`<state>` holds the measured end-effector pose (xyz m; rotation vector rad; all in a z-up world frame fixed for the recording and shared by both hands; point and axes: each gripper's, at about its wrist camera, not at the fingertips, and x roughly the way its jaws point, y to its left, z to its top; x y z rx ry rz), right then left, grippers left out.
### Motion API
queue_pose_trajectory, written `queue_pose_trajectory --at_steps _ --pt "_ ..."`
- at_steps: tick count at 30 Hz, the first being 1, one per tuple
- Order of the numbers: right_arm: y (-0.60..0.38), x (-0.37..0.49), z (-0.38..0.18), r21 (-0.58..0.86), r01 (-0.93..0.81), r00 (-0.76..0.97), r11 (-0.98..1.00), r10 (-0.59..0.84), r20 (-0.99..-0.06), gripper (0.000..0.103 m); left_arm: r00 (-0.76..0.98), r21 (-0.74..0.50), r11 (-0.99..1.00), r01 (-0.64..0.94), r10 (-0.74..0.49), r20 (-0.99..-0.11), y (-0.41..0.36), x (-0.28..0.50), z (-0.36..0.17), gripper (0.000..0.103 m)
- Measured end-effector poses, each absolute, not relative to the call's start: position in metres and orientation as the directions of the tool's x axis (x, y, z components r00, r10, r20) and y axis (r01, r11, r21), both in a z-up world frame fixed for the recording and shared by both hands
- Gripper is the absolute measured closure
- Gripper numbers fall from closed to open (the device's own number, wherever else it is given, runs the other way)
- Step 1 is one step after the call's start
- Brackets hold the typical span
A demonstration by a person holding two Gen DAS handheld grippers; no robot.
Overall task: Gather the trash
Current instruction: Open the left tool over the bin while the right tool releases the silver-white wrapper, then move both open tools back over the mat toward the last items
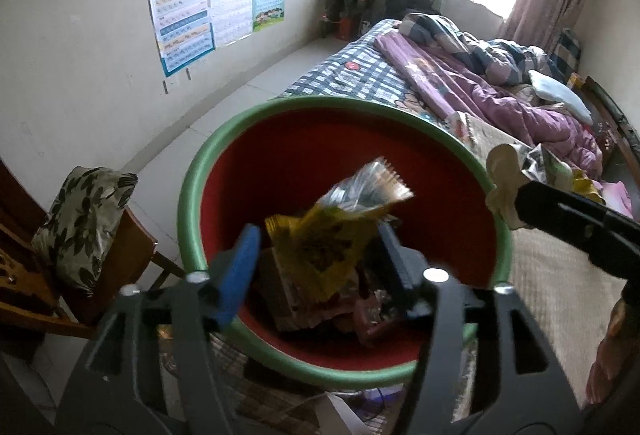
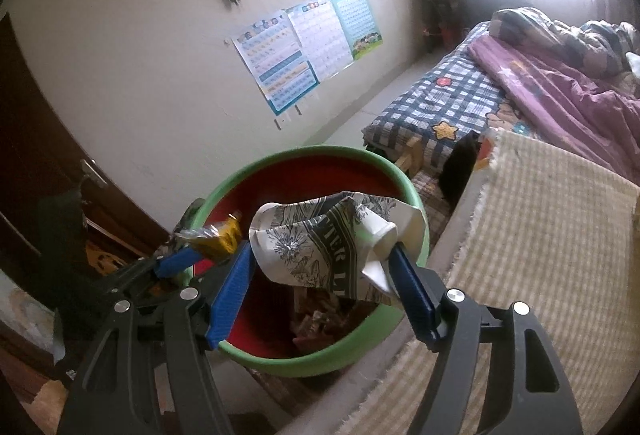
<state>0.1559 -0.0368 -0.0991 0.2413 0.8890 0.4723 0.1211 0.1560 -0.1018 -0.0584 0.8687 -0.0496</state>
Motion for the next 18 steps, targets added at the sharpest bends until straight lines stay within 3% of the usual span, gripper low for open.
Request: queue_pose_trajectory --at_steps 3,10,18 --pt "-0.040 0.157 -0.101 0.423 -0.297 0.533 0.856 0.516 -0.671 0.028 0.648 -0.073 0.997 -0.002 -0.055 -0.760 0.160 0.121 -0.102 0.030" --pt "-0.061 0.153 -0.094 0.428 -0.291 0.564 0.856 0.514 -0.646 0.028 0.648 -0.077 0.996 -0.040 -0.033 -0.761 0.156 0.117 -0.098 0.030" --pt "-0.205 0.129 -0.110 0.303 0.014 0.671 0.953 0.216 -0.709 0.028 0.673 -0.094 0.996 -0.003 -0.068 -0.736 0.113 0.107 -0.083 0.030"
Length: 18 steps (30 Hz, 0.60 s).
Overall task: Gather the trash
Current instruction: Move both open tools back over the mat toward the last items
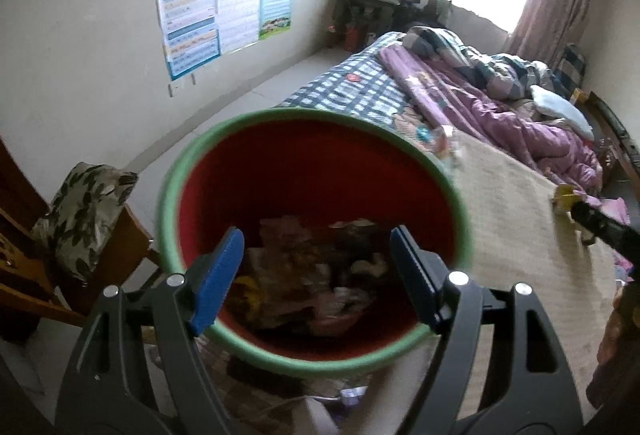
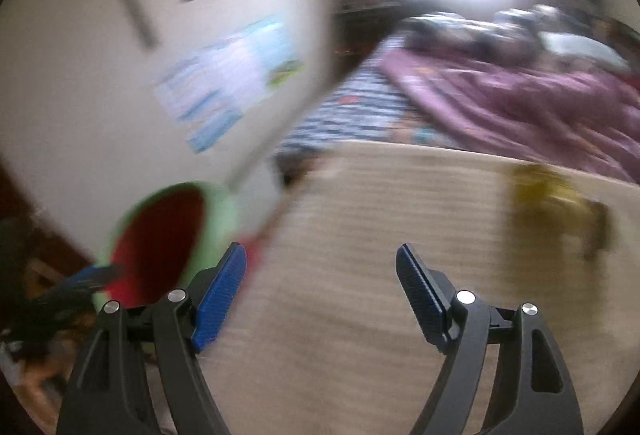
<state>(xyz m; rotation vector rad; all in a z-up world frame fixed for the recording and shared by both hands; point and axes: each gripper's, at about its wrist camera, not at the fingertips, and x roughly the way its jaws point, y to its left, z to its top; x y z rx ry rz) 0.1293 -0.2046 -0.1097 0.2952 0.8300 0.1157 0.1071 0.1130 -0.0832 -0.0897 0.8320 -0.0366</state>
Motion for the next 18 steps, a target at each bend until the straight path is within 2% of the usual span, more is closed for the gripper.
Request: queue_pose_trajectory --at_steps 5,10,14,18 --pt "-0.328 0.104 -0.123 0.275 0.278 0.680 0.920 0.014 -0.734 0.028 0.660 -0.112 0.990 0.084 -0.139 -0.738 0.055 0.105 -0.083 0.030" --pt "-0.408 0.107 -0.136 0.277 0.413 0.647 0.867 -0.066 -0.759 0.028 0.620 -0.184 0.963 0.199 -0.269 -0.737 -0.022 0.111 -0.084 0.030" --pt "-0.432 0.131 -0.156 0.289 0.409 0.602 0.865 -0.018 -0.798 0.028 0.578 -0.228 0.931 0.284 -0.356 -0.734 -0.092 0.122 -0.084 0.030" --pt "-0.436 0.143 -0.172 0.339 0.361 0.597 0.869 0.064 -0.800 0.028 0.529 -0.282 0.908 0.311 -0.411 -0.742 -0.145 0.141 -0.088 0.028"
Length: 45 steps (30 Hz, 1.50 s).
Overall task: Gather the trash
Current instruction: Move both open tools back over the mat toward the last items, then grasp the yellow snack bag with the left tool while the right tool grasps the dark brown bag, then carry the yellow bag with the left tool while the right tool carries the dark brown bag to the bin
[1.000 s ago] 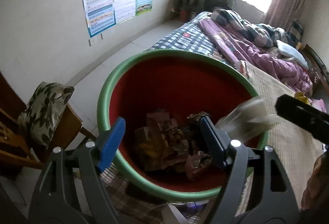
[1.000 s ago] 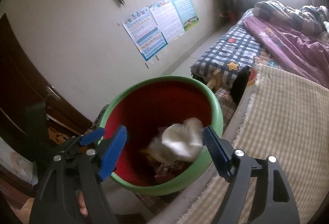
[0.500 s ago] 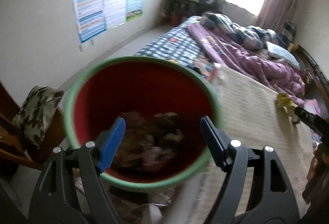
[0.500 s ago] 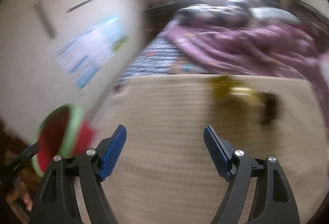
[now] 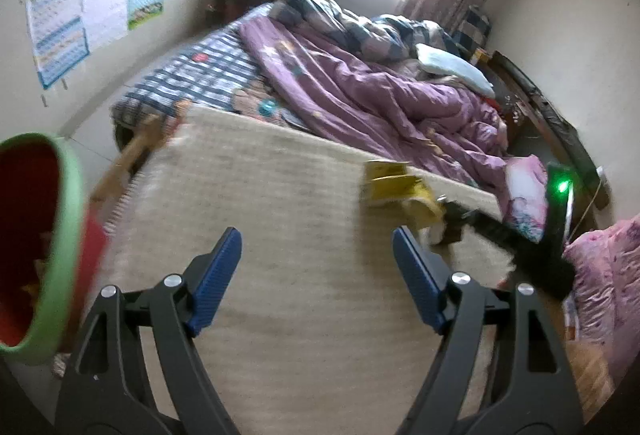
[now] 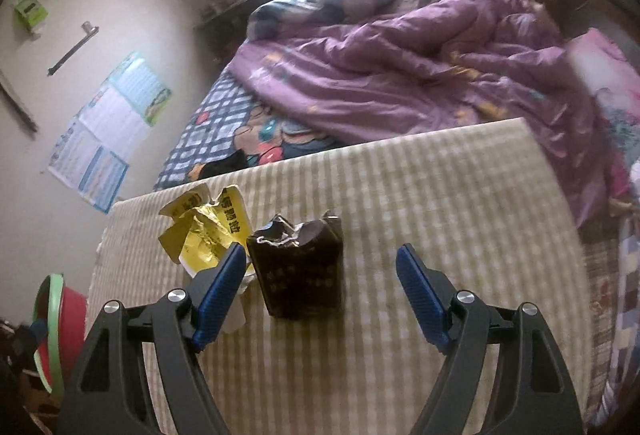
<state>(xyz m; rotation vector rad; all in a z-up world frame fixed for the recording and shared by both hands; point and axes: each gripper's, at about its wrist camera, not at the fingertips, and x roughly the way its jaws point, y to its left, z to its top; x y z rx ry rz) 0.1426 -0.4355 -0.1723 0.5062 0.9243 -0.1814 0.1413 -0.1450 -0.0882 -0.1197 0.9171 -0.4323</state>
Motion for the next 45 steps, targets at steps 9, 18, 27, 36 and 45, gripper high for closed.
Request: queue_pose_trajectory --at_steps 9,18,27,36,45 --pt "-0.448 0.137 -0.188 0.455 0.300 0.591 0.838 0.211 -0.779 0.075 0.464 -0.150 0.850 0.505 -0.415 -0.783 -0.229 0.178 -0.108 0.019" --pt "-0.468 0.100 -0.176 0.451 0.308 0.649 0.838 0.161 -0.743 0.076 0.314 -0.339 0.862 0.376 -0.463 -0.829 -0.268 0.215 -0.139 0.019" --pt "-0.475 0.085 -0.172 0.459 0.308 0.664 0.834 0.157 -0.731 0.075 0.245 -0.378 0.894 0.241 -0.433 -0.867 -0.281 0.225 -0.165 0.050" --pt "-0.455 0.072 -0.153 0.450 0.269 0.681 0.851 0.162 -0.714 0.075 0.313 -0.388 0.866 0.316 -0.481 -0.819 -0.254 0.195 -0.138 0.084" --pt "-0.383 0.052 -0.129 0.426 0.147 0.676 0.893 0.224 -0.702 0.075 0.471 -0.239 0.902 0.360 -0.396 -0.788 -0.180 0.120 -0.101 0.084"
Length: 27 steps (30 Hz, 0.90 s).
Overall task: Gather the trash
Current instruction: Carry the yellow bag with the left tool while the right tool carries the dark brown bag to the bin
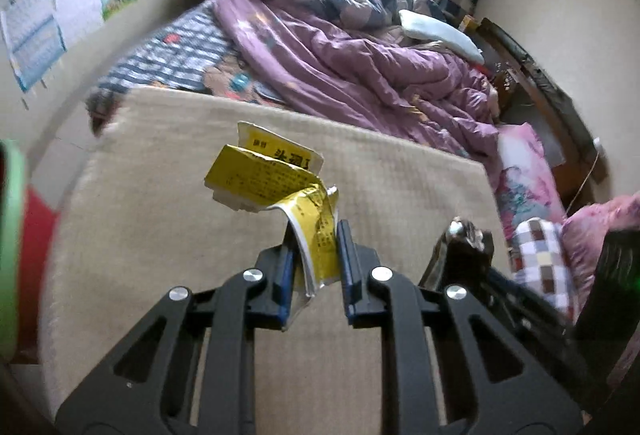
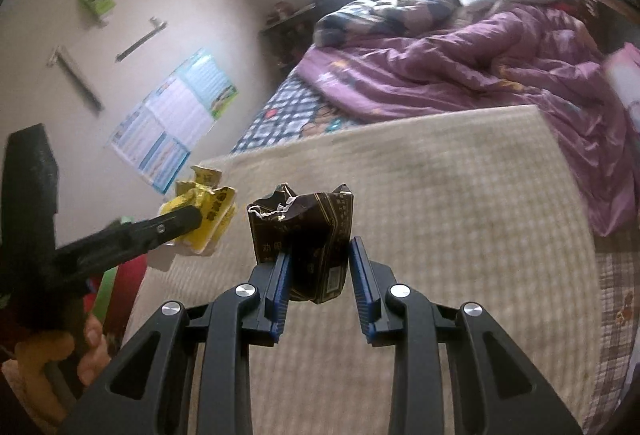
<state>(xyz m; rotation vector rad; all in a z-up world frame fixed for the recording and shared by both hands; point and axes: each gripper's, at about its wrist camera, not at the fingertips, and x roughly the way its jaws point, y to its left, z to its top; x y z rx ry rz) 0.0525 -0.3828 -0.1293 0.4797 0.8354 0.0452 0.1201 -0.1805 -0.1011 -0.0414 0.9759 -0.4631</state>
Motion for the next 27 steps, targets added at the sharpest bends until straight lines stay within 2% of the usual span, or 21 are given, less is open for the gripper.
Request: queue_pose_trajectory --at_steps 10,19,27 --pt "-0.296 0.058 -0.121 0.407 -0.013 0.619 0.913 0.327 -0.714 0.075 0.584 -0.188 0.950 0.249 -0.302 -0.753 -0.090 0.073 -0.084 0.084" --pt "-0.230 0.071 -0.112 0.375 -0.120 0.585 0.919 0.371 -0.721 0.075 0.637 -0.200 0.971 0.130 -0.237 -0.733 -0.019 0.072 -0.082 0.084" --pt "-0.200 0.082 -0.107 0.355 -0.149 0.582 0.923 0.372 -0.724 0.075 0.665 -0.191 0.978 0.087 -0.200 -0.720 0.020 0.074 -0.078 0.084"
